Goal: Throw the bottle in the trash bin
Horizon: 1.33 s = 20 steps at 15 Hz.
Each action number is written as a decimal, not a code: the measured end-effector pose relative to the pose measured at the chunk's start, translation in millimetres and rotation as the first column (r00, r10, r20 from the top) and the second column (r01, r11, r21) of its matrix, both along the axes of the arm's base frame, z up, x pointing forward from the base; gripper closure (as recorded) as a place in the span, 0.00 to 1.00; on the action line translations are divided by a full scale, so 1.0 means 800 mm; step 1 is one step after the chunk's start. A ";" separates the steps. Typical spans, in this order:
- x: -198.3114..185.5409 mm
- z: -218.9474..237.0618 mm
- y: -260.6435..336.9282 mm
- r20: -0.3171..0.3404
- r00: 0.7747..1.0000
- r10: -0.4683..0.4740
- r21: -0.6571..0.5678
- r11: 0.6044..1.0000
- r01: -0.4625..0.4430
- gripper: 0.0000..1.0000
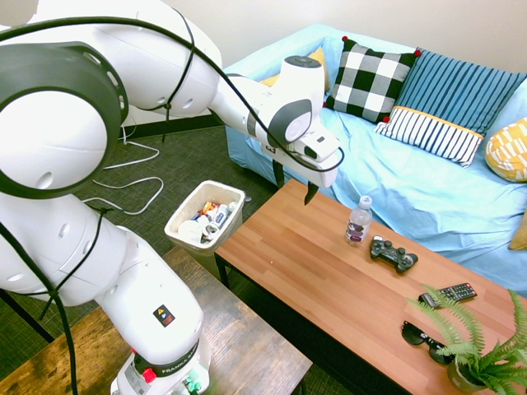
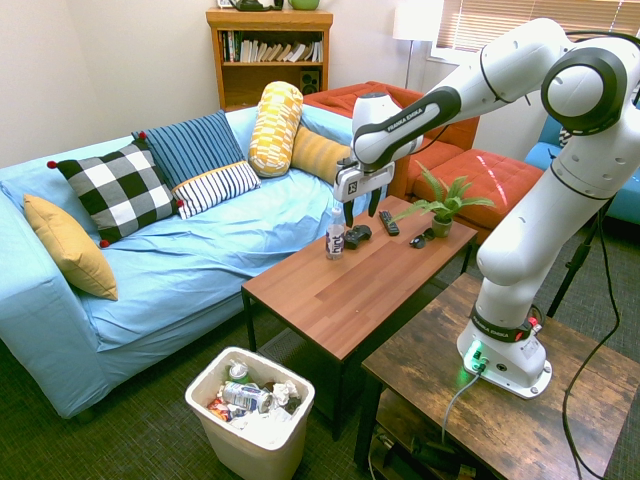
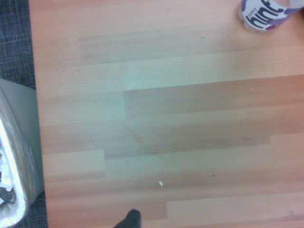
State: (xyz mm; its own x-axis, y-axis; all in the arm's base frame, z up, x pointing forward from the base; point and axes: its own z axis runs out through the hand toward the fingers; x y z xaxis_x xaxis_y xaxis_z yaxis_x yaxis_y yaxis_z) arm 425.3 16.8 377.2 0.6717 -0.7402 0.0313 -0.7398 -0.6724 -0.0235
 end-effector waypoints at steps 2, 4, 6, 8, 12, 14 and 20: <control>0.003 0.000 0.001 0.007 1.000 0.000 0.000 1.000 0.000 0.00; 0.010 0.000 -0.007 0.010 1.000 -0.017 0.000 1.000 0.017 0.00; 0.029 -0.003 -0.028 0.009 0.998 -0.055 -0.007 0.998 0.055 0.00; 0.060 -0.009 -0.057 0.004 0.994 -0.112 -0.015 0.994 0.112 0.00; 0.138 -0.043 -0.099 -0.019 0.979 -0.201 -0.016 0.980 0.200 0.00; 0.174 -0.059 -0.113 -0.025 0.972 -0.232 -0.020 0.973 0.231 0.00; 0.243 -0.118 -0.117 -0.063 0.955 -0.291 -0.031 0.957 0.290 0.00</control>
